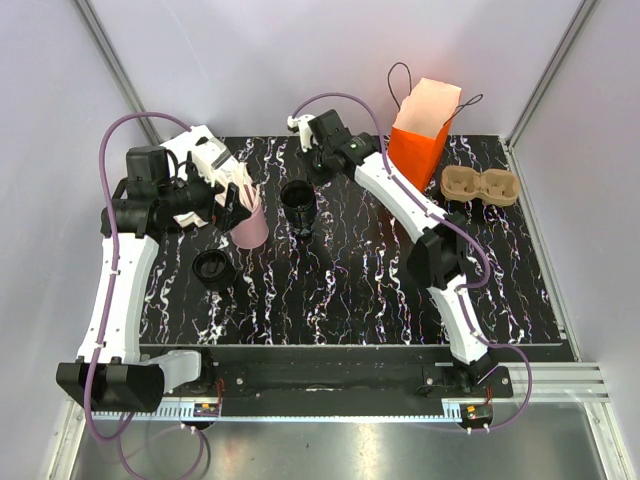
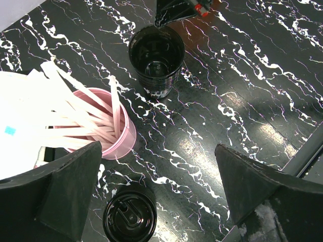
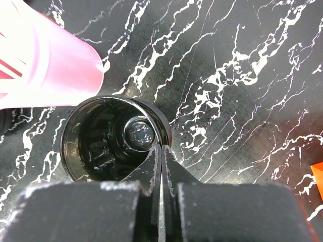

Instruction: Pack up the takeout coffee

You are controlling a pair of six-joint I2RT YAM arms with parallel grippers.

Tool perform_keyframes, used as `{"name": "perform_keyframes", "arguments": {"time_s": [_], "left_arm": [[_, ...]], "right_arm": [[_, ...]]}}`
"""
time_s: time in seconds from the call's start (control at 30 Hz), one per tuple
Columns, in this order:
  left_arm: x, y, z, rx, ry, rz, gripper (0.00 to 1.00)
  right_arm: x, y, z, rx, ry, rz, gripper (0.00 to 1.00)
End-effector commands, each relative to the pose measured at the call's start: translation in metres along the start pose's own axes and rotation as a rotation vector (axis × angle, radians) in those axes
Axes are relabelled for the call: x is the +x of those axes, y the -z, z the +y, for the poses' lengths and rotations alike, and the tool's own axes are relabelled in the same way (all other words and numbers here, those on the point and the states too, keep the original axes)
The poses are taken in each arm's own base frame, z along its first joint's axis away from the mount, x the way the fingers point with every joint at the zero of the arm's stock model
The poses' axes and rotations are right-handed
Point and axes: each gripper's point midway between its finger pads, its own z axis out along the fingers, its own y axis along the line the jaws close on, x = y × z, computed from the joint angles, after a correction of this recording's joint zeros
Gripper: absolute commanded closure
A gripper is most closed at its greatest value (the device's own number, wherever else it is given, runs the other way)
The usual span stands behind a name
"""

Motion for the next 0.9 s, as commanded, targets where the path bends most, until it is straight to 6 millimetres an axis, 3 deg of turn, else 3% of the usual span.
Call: {"name": "perform_keyframes", "arguments": {"time_s": [0.0, 0.4, 0.63, 0.87], "left_arm": [[-0.01, 0.0, 0.0, -0.003, -0.027, -0.042, 0.01], [-0.01, 0.0, 0.0, -0.002, -0.027, -0.042, 0.01], [-0.01, 0.001, 0.0, -0.006, -0.025, -0.041, 0.01], [-0.01, 0.001, 0.0, -0.005, -0.028, -0.042, 0.01]], "right_arm": [[-0.059, 0.057, 0.014, -0.015, 0.009, -0.184, 1.0], [-0.081, 0.095, 0.017, -0.013, 0.019, -0.257, 1.0], [-0.1, 0.128, 0.018, -0.003, 0.031, -0.329, 1.0], [-0.105, 0.153, 0.013, 0.033, 0.049, -0.361, 1.0]]}}
